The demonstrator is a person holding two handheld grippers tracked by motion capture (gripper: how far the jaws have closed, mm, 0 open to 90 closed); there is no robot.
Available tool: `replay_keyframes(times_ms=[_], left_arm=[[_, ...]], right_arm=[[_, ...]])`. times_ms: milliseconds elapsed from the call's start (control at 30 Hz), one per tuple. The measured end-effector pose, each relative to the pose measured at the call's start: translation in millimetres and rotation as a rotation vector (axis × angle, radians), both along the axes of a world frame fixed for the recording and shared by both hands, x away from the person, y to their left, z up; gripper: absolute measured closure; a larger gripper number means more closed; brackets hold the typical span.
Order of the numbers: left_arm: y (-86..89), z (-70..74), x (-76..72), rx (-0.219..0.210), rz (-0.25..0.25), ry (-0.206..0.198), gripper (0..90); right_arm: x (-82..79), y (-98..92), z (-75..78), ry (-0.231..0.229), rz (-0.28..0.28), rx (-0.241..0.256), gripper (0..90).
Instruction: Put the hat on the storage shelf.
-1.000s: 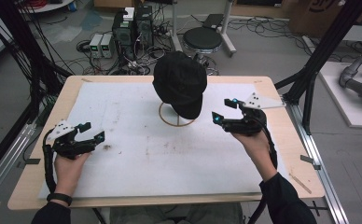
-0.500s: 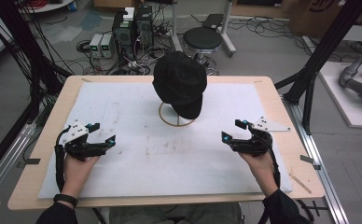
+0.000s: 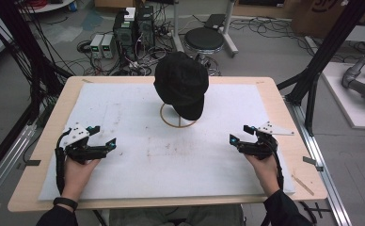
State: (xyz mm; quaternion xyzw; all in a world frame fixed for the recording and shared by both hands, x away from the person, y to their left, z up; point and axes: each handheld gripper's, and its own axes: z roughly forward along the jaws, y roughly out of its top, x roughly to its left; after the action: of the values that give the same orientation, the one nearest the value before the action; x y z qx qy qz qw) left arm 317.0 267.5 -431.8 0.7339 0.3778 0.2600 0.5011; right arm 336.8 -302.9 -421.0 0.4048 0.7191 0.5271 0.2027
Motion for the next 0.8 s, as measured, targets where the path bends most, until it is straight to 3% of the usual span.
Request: replay_keyframes(times_ms=[800], left_arm=[[0.3,-1.2,4.2,-0.006,0.015,-0.009,17.2]], right_arm=[[-0.4,-10.3,-2.5,0.01,-0.034,-0.014,20.9]])
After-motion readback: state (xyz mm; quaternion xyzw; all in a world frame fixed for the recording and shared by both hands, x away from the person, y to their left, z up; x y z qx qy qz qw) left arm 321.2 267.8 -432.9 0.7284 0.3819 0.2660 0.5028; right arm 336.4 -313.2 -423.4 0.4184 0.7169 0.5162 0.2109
